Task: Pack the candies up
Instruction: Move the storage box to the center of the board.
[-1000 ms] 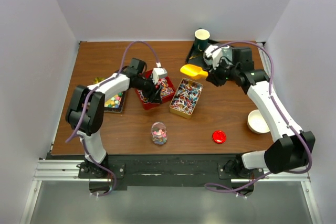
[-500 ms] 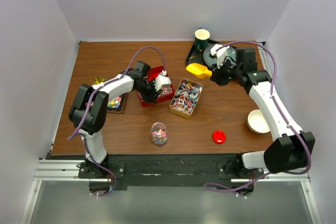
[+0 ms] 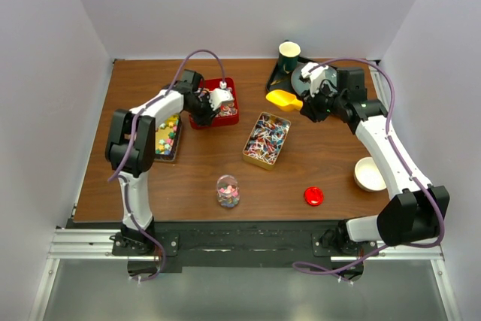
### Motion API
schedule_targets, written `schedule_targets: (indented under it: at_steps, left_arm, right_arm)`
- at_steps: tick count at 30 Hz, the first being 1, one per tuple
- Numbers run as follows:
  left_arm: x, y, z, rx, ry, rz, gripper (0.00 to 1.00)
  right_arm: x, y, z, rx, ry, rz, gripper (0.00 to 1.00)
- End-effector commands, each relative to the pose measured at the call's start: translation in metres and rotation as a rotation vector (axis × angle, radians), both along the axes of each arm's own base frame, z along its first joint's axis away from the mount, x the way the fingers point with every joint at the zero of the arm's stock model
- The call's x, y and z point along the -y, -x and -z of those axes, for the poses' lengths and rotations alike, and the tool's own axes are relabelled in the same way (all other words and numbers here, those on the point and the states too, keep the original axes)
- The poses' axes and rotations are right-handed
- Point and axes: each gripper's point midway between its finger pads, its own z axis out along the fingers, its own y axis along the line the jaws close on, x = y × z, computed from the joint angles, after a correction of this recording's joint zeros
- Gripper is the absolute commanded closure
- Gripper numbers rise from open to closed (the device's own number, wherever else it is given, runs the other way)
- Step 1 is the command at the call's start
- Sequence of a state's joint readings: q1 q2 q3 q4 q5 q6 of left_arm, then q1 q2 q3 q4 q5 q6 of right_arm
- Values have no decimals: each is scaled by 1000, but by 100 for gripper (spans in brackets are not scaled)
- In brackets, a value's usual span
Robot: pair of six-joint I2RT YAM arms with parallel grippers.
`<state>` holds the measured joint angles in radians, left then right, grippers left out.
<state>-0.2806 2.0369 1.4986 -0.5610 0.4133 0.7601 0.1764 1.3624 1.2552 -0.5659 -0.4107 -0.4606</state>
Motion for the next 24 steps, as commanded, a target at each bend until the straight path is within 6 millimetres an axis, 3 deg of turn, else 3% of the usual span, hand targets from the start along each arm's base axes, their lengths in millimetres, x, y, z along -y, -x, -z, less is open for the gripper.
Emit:
schedule_targets:
  at_steps: [1,5,6,7,11,14,17,24]
  left_arm:
    - [12,-17,-24,43,50,-21,53]
    - [18,12,-42,13,98,-56,37]
    - [22,12,-66,70,129,-62,36]
    - [28,18,-74,72,152,-80,33]
    - [55,34,-104,72,265,-68,34]
    - [82,52,-107,-22,361,11,42]
    - [104,65,-91,-124,388,60,52]
    - [140,79,-78,-197,440,70,52]
  right_arm:
    - [-2,-7,-12,46,-21,3,100]
    - [1,-5,-13,55,-3,6,100]
    - [3,-6,-14,61,1,11,100]
    - [3,-6,-13,58,0,12,100]
    - [10,-11,-10,51,-7,62,100]
    - [19,-21,-11,55,2,139,100]
    - [22,-26,-19,82,22,143,100]
    - [36,-34,-26,105,67,213,100]
